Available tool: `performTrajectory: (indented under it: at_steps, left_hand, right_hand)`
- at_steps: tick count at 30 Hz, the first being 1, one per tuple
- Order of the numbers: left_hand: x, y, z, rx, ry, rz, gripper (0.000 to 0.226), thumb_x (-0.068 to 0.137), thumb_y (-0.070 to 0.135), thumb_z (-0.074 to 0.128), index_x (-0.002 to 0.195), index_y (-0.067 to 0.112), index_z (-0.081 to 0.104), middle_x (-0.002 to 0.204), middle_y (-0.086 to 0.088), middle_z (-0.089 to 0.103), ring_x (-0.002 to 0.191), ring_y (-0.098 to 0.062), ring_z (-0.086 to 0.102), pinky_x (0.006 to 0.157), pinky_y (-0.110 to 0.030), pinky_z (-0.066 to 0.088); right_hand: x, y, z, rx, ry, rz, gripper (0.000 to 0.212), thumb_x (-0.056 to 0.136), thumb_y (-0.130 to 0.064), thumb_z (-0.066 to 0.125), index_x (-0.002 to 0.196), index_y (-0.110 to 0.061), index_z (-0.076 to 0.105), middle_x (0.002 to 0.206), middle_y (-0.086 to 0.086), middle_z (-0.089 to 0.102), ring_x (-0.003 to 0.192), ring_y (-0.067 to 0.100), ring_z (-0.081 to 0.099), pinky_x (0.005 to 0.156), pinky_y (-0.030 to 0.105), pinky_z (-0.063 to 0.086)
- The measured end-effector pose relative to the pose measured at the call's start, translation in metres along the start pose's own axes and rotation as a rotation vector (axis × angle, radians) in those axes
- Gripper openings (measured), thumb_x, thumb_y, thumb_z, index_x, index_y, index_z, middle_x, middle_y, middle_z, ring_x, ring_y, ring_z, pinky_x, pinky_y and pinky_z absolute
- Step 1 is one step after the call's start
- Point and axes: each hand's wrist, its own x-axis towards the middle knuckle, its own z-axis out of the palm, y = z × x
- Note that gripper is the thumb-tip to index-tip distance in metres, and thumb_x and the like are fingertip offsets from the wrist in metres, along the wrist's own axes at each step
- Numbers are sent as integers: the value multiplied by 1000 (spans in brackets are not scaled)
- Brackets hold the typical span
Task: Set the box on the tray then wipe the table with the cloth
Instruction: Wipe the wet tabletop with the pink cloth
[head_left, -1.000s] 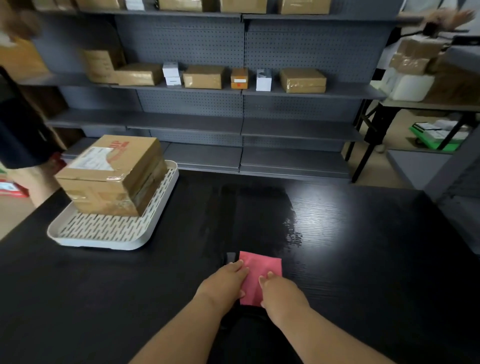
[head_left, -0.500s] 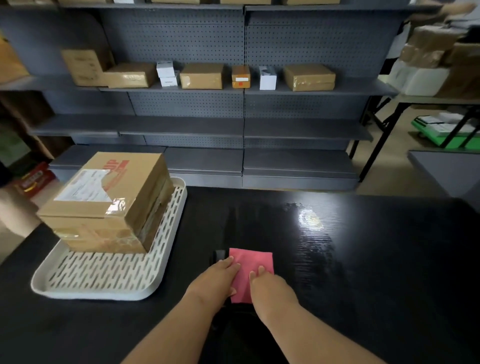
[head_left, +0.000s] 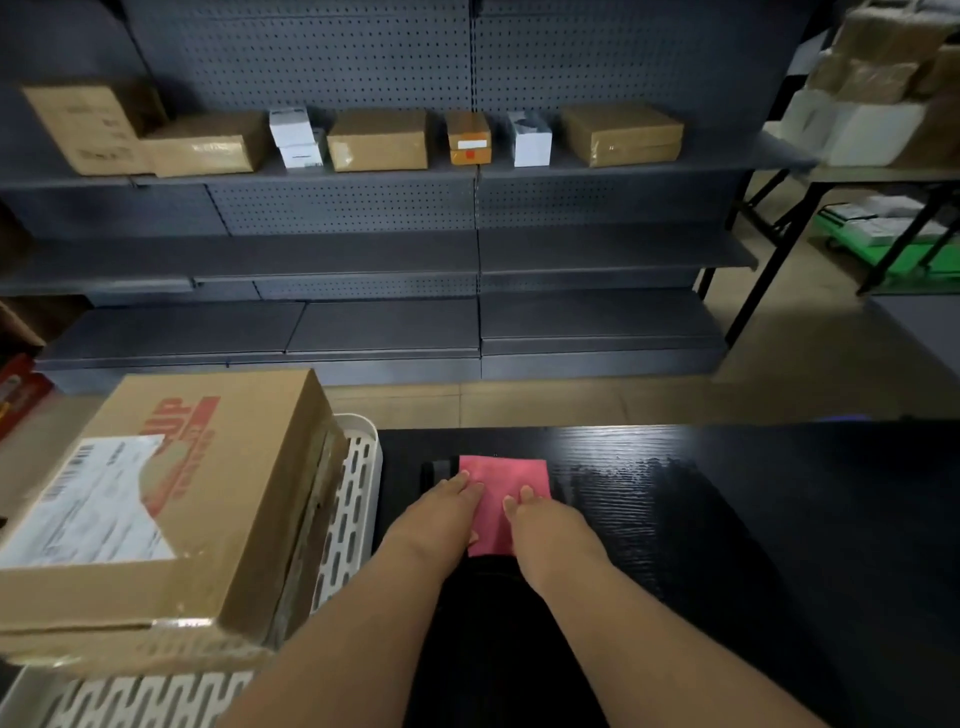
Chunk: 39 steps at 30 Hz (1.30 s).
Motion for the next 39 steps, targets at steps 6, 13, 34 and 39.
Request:
performTrajectory:
  at_steps: [6,13,34,39]
  left_hand:
    - [10,-4,-5,-11,35,-2,67,99,14,49,155,14,13,163,-6,6,150,-23,14,120,-32,18]
    - [-20,7,9,-40,27,-33,67,98,14,51,154,14,16,163,-6,10,150,-23,16,119,-34,21]
    - [-214,203,143,-43,28,132,61,97,12,50,153,9,24,162,-11,14,148,-26,19,121,-32,20]
    - [-219,248,149,-40,12,142,51,98,5,44,147,5,34,156,-12,26,144,-27,28,118,-36,27]
  right_hand:
    - [14,-3,-4,11,26,14,72,95,-2,44,154,-14,5,163,7,-1,145,33,25,114,48,33]
    - [-13,-4,15,11,7,17,71,95,-4,44,155,-17,7,163,5,0,145,32,24,115,48,32]
    - [-262,114,187,77,84,73,58,101,-9,35,154,-19,15,163,5,9,144,26,30,115,38,32]
    - [-287,146,198,105,83,105,57,100,-10,36,153,-20,19,163,4,11,140,26,37,112,37,36]
